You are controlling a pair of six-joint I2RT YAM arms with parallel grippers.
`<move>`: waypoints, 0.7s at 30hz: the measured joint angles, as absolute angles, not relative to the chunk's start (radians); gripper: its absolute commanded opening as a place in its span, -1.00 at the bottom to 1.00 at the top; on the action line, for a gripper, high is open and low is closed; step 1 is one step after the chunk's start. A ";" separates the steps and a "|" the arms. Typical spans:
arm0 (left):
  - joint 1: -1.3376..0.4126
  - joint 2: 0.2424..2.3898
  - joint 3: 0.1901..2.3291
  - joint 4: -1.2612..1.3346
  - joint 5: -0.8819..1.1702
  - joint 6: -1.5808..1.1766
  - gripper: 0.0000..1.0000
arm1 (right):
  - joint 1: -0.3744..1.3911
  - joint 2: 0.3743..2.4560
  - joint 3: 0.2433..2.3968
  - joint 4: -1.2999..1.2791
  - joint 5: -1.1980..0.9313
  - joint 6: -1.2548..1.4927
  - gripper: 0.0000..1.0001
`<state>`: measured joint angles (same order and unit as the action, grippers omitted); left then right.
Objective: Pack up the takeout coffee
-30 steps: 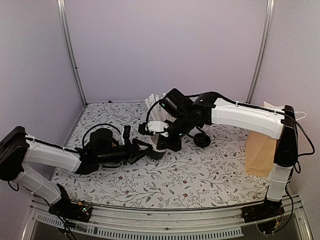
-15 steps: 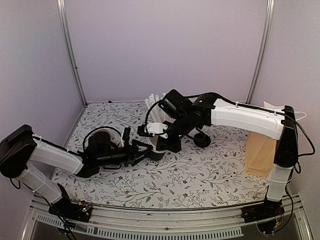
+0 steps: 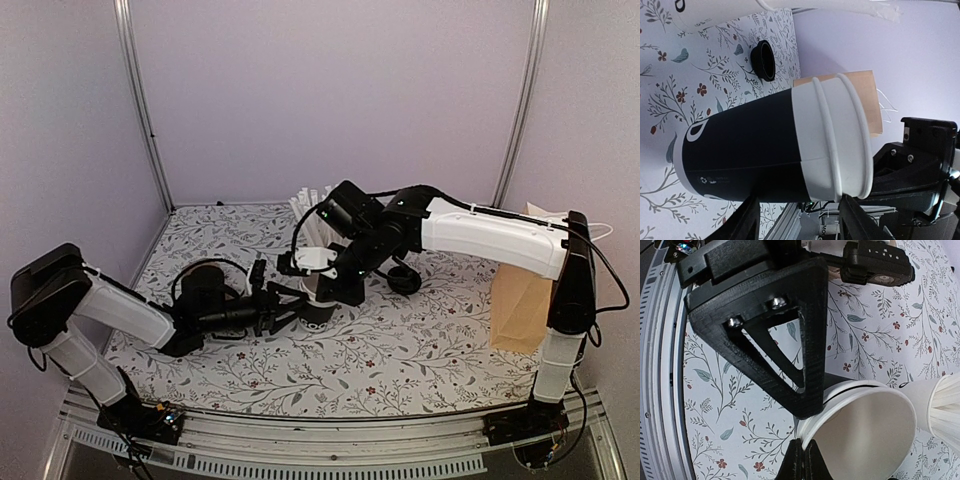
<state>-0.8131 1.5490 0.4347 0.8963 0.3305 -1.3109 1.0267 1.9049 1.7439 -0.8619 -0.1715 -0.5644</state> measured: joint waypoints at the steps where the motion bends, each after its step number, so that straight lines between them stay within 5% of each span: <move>1: -0.813 1.560 0.425 0.926 0.332 -1.324 0.07 | 1.027 1.905 1.744 -0.862 -0.169 -0.569 -1.00; 12: -0.809 1.621 0.402 1.051 0.352 -1.385 0.06 | 1.036 1.905 1.756 -0.877 -0.130 -0.657 -1.00; 21: -0.793 1.603 0.414 0.736 0.290 -1.325 0.07 | 1.044 1.790 1.842 -0.823 -0.112 -0.718 -1.00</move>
<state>-0.7929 1.6028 0.4145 0.7364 0.2897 -1.3251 1.0435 1.7905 1.8420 -0.8234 -0.1116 -0.7177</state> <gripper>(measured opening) 0.530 0.014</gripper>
